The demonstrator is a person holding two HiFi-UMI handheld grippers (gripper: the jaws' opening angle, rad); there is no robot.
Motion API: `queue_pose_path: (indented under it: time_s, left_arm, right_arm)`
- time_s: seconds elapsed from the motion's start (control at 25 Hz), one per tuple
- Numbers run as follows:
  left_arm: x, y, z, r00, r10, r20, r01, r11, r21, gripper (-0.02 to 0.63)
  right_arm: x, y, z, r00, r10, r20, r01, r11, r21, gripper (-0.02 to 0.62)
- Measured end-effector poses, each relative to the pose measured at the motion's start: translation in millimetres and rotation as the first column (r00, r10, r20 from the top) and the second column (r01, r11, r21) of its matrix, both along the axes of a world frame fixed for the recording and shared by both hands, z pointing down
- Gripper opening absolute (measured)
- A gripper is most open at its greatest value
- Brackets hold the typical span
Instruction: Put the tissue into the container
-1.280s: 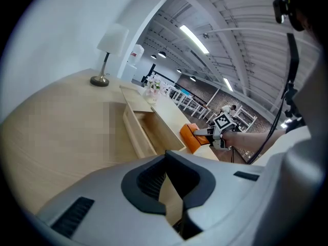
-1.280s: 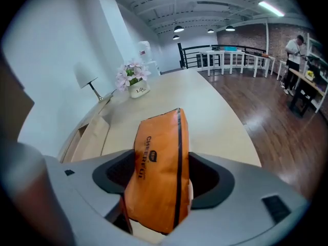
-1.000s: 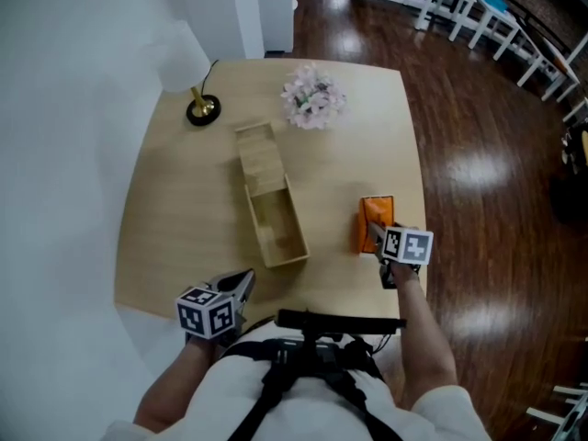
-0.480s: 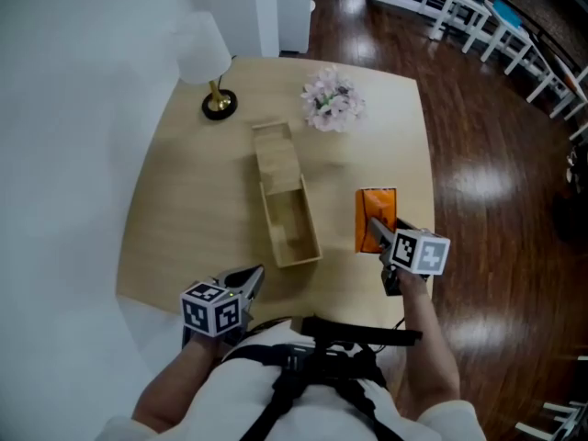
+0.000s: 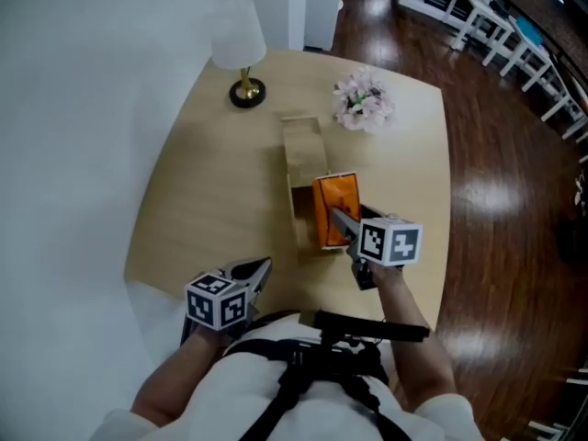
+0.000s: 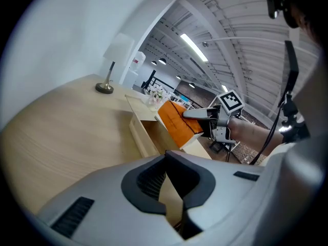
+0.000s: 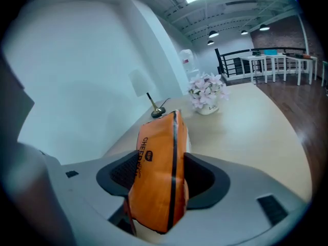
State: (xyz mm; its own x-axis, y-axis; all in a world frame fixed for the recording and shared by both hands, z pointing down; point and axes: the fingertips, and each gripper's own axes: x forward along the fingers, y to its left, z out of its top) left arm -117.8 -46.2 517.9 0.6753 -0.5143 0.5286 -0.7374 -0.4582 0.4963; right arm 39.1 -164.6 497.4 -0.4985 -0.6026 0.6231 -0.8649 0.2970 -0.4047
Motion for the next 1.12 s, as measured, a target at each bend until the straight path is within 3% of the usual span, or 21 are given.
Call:
queue_pose_path:
  time_s: [0.2,0.44,0.88,1.0,1.12]
  left_arm:
    - [-12.4,1.8,0.5,1.000,-0.015,-0.006,0.015,1.000,-0.006,0.000]
    - [-22.4,4.8,2.5,1.000,-0.028,-0.008,0.028,0.999,-0.016,0.000]
    - [-19.1,4.3,4.2,1.000,-0.019,-0.010,0.018,1.000,-0.023,0.000]
    - [-18.5,3.8,5.9,1.000,-0.019,-0.008,0.018,1.000,-0.024,0.000]
    - [-17.5,4.8,3.8,1.000,-0.016,-0.008,0.016,1.000,-0.025,0.000]
  right_arm:
    - [-38.6,-2.5,23.0,0.998,-0.048,-0.046,0.046,0.998,-0.041,0.267]
    - [-49.3,-5.5,53.6,0.994,-0.040,-0.099,0.030,0.995,-0.099,0.268]
    - [-50.6,-6.7,85.7,0.995,-0.033,-0.090,0.012,0.975,-0.223,0.302]
    - [-53.1,-9.4,82.6,0.999,-0.013,-0.045,0.002,0.972,-0.236,0.349]
    - [-51.8,-10.5,75.9,1.000,0.007,0.002,-0.006,0.970,-0.244,0.356]
